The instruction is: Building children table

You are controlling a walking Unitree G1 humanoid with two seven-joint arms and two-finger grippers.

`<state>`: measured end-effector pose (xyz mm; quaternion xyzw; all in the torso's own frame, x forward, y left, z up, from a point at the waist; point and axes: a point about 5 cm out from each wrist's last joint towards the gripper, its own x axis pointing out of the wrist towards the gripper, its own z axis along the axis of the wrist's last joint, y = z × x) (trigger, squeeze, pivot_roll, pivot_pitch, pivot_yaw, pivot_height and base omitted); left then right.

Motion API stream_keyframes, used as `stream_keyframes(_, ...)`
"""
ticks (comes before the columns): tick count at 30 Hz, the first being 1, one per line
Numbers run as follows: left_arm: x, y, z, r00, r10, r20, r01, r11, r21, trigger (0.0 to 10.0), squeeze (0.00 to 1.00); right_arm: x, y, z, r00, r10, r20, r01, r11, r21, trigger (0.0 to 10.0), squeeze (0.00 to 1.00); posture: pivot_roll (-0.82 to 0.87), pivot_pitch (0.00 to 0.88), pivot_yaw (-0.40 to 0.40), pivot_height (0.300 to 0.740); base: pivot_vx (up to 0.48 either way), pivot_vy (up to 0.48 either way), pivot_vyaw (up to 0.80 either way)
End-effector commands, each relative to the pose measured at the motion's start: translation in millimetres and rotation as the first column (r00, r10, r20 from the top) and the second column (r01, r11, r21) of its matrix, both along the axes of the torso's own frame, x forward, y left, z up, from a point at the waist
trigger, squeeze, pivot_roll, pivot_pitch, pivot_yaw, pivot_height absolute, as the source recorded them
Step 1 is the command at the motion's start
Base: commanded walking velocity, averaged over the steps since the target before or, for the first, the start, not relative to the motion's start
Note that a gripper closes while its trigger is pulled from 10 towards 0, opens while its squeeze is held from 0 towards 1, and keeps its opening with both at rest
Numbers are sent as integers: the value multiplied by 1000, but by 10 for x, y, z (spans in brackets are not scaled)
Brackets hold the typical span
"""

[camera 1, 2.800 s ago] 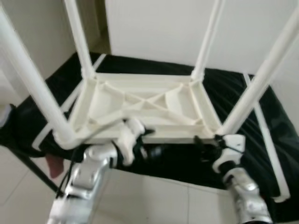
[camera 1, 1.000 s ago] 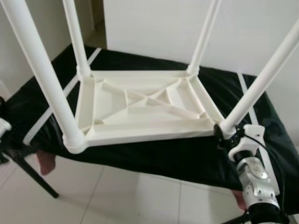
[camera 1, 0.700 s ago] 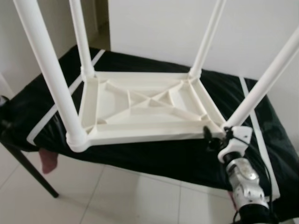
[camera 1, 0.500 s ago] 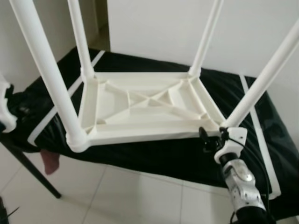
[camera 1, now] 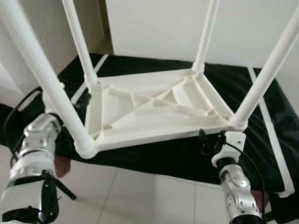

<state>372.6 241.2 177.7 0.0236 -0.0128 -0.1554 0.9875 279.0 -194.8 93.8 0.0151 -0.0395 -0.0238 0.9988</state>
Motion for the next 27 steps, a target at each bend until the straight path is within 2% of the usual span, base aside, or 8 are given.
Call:
stream_keyframes(1,-24,-120,-99,997,-78,-21,77,997,-27,10000,0,-6,-29,-11,1000,-28,-11,28,1000,-2,10000,0,-30,28,70,740,0,0,0)
stream_keyframes(7,-111,-374,-152,970,-244,-1,243,965,-94,10000,0,68,-97,-15,998,-56,-35,57,998,17,10000,0,-19,28,59,740,0,0,0)
stream_keyframes(8,-265,-541,-218,922,-387,-9,386,920,-71,10000,0,168,-92,1,998,-51,-48,52,999,13,10000,0,0,26,41,740,0,0,0)
stream_keyframes(11,-343,-612,-253,896,-444,-15,442,894,-68,10000,0,215,-88,7,997,-51,-55,51,999,9,10000,0,10,24,35,740,0,0,0)
stream_keyframes(13,-543,-766,-322,827,-562,-31,557,825,-99,10000,0,336,-60,11,996,-41,-77,42,999,4,10000,0,25,24,24,740,0,0,0)
stream_keyframes(20,-737,-925,-372,762,-646,-47,640,762,-100,10000,0,442,-69,-16,988,-84,-127,86,996,5,10000,0,60,21,0,740,0,0,0)
stream_keyframes(24,-941,-1188,-316,690,-723,-29,710,684,-166,10000,0,555,48,-33,986,-57,-155,62,998,28,10000,0,79,21,-1,740,0,0,0)
stream_keyframes(27,-976,-1272,-310,674,-739,-21,724,665,-184,10000,0,614,110,-21,986,-37,-161,42,999,29,10000,0,77,19,9,740,0,0,0)
